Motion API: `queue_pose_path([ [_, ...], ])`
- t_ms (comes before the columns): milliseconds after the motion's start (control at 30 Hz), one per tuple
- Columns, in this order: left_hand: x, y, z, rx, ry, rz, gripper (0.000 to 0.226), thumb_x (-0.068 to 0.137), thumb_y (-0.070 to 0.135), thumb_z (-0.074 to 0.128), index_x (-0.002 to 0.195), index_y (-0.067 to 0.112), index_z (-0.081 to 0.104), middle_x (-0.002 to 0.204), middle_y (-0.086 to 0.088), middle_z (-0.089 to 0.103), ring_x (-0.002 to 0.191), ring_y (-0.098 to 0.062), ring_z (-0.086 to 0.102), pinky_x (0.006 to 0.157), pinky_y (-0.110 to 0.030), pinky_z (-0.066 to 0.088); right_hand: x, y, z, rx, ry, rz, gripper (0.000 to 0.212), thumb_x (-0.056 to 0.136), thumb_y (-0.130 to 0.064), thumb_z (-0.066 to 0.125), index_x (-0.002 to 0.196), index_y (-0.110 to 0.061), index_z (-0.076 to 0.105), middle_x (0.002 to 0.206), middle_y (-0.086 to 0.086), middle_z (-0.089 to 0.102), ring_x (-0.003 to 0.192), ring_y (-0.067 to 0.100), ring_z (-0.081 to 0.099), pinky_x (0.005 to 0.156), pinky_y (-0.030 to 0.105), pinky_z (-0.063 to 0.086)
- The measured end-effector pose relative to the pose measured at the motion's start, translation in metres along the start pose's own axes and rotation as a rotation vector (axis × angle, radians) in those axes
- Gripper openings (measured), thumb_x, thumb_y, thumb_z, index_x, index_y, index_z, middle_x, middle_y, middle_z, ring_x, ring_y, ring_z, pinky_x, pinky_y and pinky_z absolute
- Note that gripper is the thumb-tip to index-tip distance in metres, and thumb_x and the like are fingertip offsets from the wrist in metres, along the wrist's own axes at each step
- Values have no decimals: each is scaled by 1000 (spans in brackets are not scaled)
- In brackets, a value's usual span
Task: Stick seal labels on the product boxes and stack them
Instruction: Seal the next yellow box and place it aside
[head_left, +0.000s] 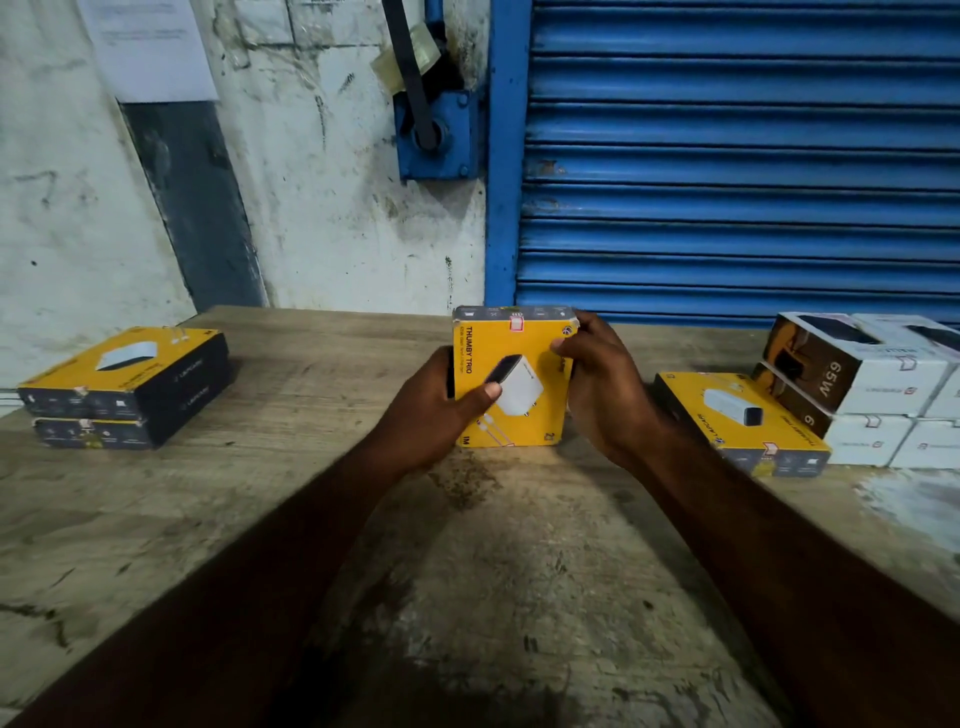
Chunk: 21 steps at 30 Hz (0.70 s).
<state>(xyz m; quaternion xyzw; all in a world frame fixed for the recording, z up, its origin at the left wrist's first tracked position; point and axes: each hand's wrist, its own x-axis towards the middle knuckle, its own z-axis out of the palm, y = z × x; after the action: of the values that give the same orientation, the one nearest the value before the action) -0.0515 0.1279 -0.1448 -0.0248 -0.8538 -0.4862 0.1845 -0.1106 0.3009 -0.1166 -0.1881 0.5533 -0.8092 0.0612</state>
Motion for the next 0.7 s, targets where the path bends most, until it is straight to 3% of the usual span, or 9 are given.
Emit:
queue_pose_path([
  [100,2,-4,-1,-24,20,-46,49,89,48,66,131,25,56,122,9,68,108,-9,67,98,-48,53,2,8,-5,-150,21,16,38,87,12,49,119,-8,52,110,10,67,108,29,64,92,45,54],
  [233,4,-3,-5,-91,51,-91,47,86,51,65,125,24,61,117,6,71,103,-13,70,96,-49,55,3,16,-8,-376,0,43,53,87,19,55,131,-10,47,125,12,65,111,25,65,94,44,55],
  [333,6,-3,-8,-156,57,-127,47,81,54,62,119,26,65,114,3,73,101,-18,72,94,-51,55,3,19,-12,-393,-45,61,58,87,16,63,136,-8,46,125,10,66,107,22,68,90,44,58],
  [467,9,-2,-9,-328,86,-186,16,99,35,61,109,24,69,108,-5,76,93,-21,75,89,-45,59,3,22,-13,-355,-82,93,57,87,6,71,138,-5,47,123,13,69,108,29,70,92,47,58],
  [567,9,2,-12,-484,103,-301,27,102,31,55,116,12,68,102,-8,77,88,-21,76,75,-35,61,3,24,-10,-312,-70,128,52,90,-5,72,136,-5,49,119,13,71,104,31,72,91,50,58],
  [700,9,8,-16,-615,51,-442,26,103,31,53,108,10,68,93,-6,79,83,-19,76,82,-38,60,5,26,-9,-278,-61,164,51,88,-19,76,132,-7,55,115,11,75,105,32,72,95,54,56],
])
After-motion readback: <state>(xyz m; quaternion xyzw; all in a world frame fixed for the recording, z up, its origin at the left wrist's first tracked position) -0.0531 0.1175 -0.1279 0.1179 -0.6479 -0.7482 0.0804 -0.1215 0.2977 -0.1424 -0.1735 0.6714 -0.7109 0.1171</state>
